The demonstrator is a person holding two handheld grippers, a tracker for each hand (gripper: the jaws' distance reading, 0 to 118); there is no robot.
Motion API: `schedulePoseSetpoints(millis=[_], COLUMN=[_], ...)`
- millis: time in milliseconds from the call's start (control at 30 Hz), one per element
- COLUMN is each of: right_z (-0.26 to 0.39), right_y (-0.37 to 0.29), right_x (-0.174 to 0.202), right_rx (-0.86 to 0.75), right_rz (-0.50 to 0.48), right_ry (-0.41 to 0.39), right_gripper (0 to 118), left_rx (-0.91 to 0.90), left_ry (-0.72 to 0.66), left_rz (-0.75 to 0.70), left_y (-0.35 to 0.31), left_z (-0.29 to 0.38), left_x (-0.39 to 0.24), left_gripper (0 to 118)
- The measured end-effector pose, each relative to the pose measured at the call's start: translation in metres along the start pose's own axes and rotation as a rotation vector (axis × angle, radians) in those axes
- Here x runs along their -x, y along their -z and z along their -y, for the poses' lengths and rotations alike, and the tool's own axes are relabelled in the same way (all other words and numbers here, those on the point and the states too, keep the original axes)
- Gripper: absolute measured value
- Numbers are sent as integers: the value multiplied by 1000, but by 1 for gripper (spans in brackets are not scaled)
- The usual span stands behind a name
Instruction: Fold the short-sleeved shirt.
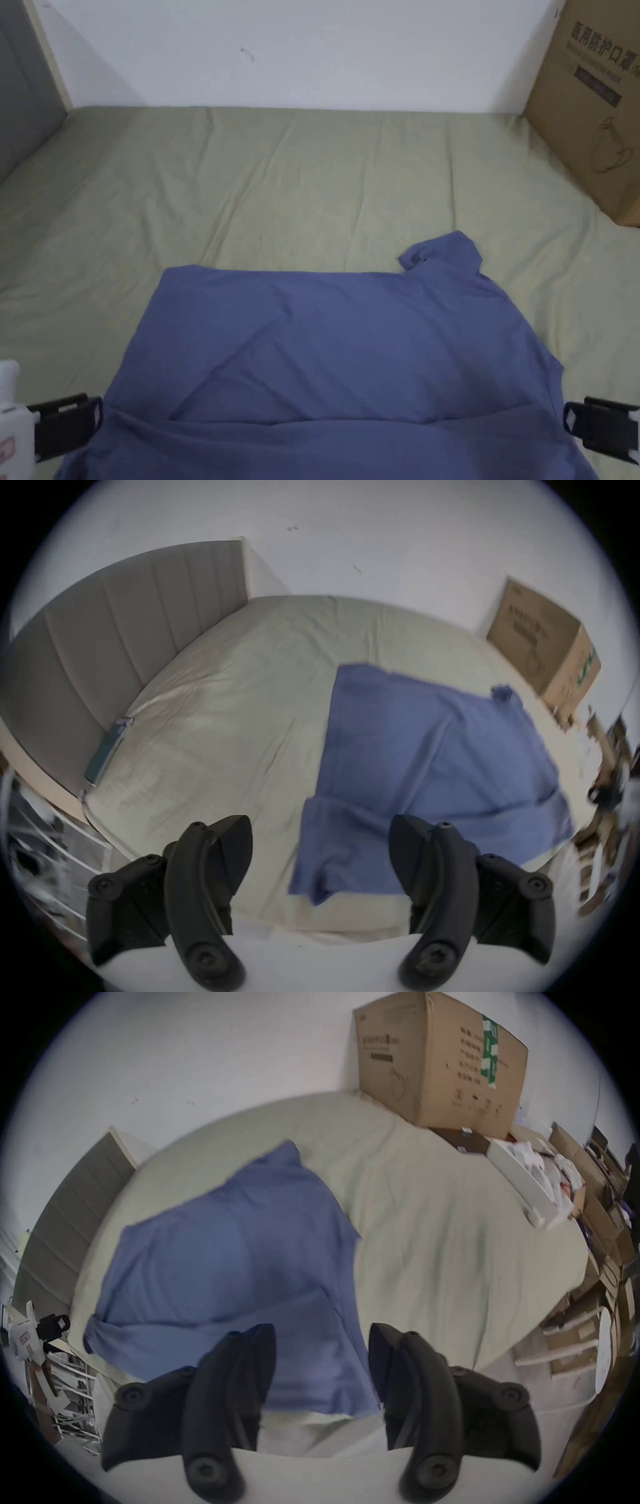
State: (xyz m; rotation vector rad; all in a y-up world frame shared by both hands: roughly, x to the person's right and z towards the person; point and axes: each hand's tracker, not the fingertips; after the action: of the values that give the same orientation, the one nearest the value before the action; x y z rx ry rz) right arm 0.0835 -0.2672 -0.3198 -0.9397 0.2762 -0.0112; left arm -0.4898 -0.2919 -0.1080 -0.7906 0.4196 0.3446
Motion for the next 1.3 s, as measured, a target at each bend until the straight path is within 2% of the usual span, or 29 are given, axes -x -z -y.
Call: schedulePoseSetpoints(millis=[33,67,100,133,167,200,333,400,567,600,633,667,700,733,800,900,967,1067,1100,1133,1200,1233,1267,1300], right_z=[-6,-8,-9,-10,-8,-5,9,7,-47,-63,-85,-108,-128,-146,-178,-209,-213,-211,-207,-204,-210,-210,-210,-210], right_y=[1,4,9,14,24,32,62,72,91,98,107,119,132,149,182,239,266,298,304,308,296,289,285,281], right_x=[3,8,11,15,15,17,23,24,23,23,22,21,20,20,17,14,13,9,8,8,9,11,11,12], right_rx=[-23,-34,-40,-37,-31,7,70,84,34,14,4,5,10,7,-17,108,133,212,239,251,226,202,191,196], right_rz=[4,14,19,18,1,-37,-43,-48,-73,-75,-75,-88,-100,-98,-100,-57,-42,-13,-16,13,-17,-26,-26,-49], right_ry=[-21,-40,-45,-36,-25,-2,24,31,-14,-13,-11,-16,-23,-27,-34,-24,-37,-55,-51,-65,-65,-113,-140,-127], right_gripper=[21,16,16,4,0,0,0,0,0,5,26,74,99,104,104,104,98,77,77,68,63,48,6,0], left_rx=[-27,-44,-36,-27,-12,3,54,70,70,70,59,57,58,56,63,82,104,123,130,131,138,136,139,142], left_ry=[-39,-56,-43,-34,-6,15,-23,15,36,36,43,50,53,58,61,66,72,55,49,46,48,47,48,48], left_rz=[53,76,53,40,10,-22,13,-13,-9,-11,-18,-20,-22,-24,-16,-17,-26,-29,-31,-32,-38,-39,-37,-37], left_y=[-3,-3,-3,4,11,19,39,47,60,63,67,72,75,80,89,103,110,118,120,122,124,125,127,128], left_z=[-5,-7,-7,-8,-7,-6,-1,-4,-29,-34,-41,-48,-53,-57,-63,-65,-65,-63,-64,-64,-64,-64,-65,-65], left_x=[0,-2,-12,-18,-23,-27,-40,-51,-58,-60,-61,-63,-65,-67,-72,-76,-77,-72,-71,-70,-69,-68,-68,-68], left_gripper=[41,34,34,15,6,2,0,0,0,0,0,0,0,0,0,0,0,0,0,0,0,0,0,0])
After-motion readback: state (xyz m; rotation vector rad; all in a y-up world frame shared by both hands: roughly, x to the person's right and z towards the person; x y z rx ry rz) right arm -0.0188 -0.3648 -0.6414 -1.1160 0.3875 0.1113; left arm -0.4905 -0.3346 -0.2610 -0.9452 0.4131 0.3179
